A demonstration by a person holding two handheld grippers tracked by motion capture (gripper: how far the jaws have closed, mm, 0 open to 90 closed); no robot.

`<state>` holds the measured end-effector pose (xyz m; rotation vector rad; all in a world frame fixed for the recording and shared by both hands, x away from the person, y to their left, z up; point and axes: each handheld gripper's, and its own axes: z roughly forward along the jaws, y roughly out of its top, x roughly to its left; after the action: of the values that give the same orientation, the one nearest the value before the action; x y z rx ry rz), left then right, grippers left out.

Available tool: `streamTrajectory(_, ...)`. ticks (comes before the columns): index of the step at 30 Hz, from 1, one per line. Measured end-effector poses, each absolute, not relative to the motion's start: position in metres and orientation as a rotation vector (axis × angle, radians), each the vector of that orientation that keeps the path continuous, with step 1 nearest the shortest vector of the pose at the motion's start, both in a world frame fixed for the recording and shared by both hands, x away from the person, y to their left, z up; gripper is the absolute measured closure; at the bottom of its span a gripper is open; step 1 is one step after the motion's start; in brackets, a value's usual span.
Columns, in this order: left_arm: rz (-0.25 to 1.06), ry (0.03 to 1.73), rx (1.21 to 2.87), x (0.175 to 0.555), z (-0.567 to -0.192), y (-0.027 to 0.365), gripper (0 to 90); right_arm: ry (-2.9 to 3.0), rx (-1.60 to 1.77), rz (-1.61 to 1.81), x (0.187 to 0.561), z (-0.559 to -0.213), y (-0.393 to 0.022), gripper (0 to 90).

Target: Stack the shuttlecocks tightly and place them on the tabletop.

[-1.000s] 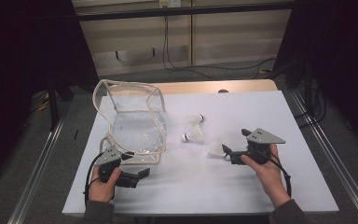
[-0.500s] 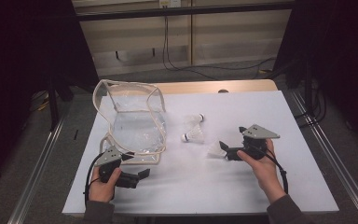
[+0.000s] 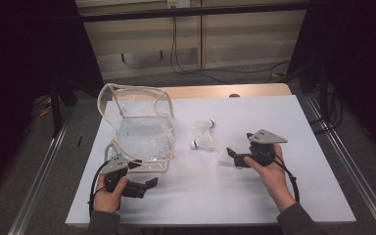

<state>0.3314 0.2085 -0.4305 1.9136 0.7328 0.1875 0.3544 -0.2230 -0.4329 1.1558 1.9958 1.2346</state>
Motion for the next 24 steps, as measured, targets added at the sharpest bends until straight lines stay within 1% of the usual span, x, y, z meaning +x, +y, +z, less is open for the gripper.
streamTrajectory(9,0.184,0.742,1.912,0.332,-0.431,0.21,3.4,2.059,1.13,1.196,0.366,-0.427,-0.201,6.7)
streamTrajectory(14,0.178,0.738,1.917,0.332,-0.432,0.21,3.5,2.059,1.148,1.148,0.375,-0.423,-0.192,4.3)
streamTrajectory(22,0.18,0.739,1.906,0.331,-0.431,0.211,3.5,2.099,1.142,1.081,0.38,-0.429,-0.18,4.6)
streamTrajectory(24,0.179,0.742,1.904,0.331,-0.431,0.211,3.5,2.102,1.145,1.088,0.379,-0.428,-0.18,6.3)
